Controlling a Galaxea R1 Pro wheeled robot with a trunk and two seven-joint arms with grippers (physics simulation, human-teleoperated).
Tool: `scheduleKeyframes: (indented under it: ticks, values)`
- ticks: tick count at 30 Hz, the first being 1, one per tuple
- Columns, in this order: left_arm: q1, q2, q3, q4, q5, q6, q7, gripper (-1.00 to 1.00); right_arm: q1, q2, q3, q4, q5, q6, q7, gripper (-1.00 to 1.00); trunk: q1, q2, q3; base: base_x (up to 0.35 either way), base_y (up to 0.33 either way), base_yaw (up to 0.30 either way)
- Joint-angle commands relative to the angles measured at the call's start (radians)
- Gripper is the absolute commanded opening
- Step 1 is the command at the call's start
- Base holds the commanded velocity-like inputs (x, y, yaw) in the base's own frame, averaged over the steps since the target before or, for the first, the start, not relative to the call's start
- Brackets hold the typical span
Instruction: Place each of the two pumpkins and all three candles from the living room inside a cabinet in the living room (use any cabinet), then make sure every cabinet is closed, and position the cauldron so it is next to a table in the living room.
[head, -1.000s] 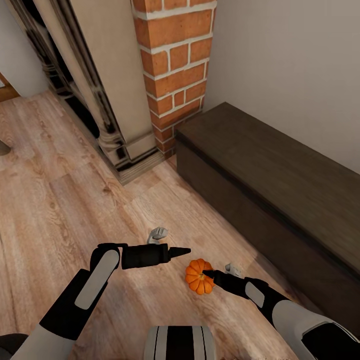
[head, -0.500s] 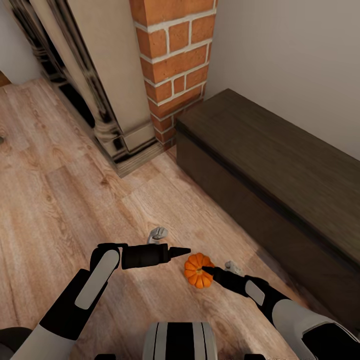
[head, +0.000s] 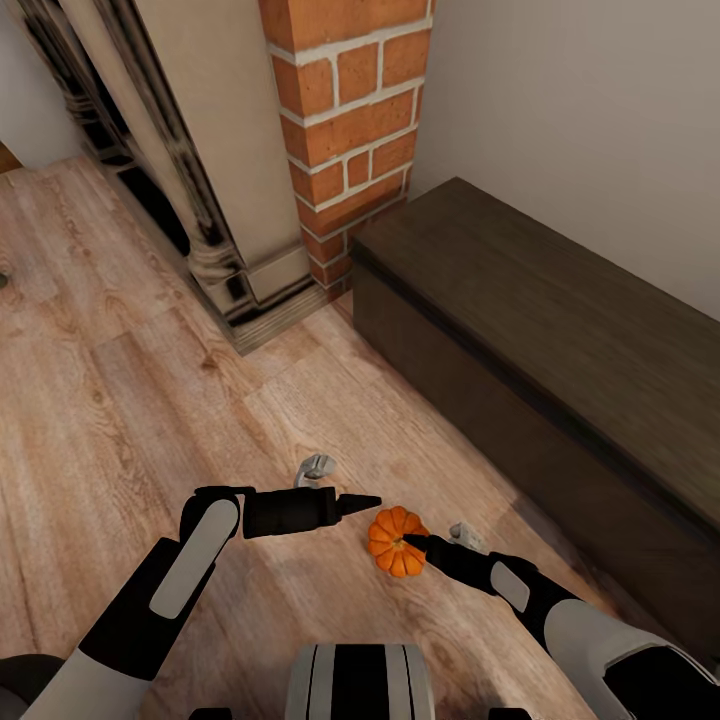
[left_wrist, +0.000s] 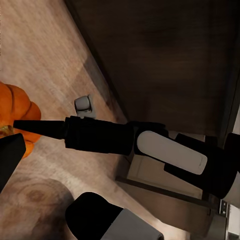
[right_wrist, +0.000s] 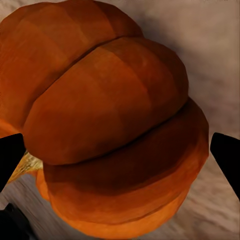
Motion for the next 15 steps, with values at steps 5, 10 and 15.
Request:
scheduleKeyframes:
  ticks: [5, 10, 15]
  values:
    - [-0.001, 0.000, 0.000, 0.000, -0.009, 0.001, -0.009, 1.00, 0.001, -0.001, 0.037, 0.002, 0.010, 0.002, -0.041, -1.00, 0.000, 0.000, -0.001, 0.000, 0.000, 0.000]
    - [0.000, 0.000, 0.000, 0.000, -0.009, 0.001, -0.009, 1.00, 0.001, -0.001, 0.038, 0.001, 0.010, 0.002, -0.039, -1.00, 0.000, 0.000, -0.001, 0.000, 0.000, 0.000]
    - [0.000, 0.000, -0.001, 0.000, -0.009, 0.001, -0.009, 1.00, 0.001, -0.001, 0.038, 0.001, 0.010, 0.002, -0.039, -1.00, 0.000, 0.000, 0.003, 0.000, 0.000, 0.000]
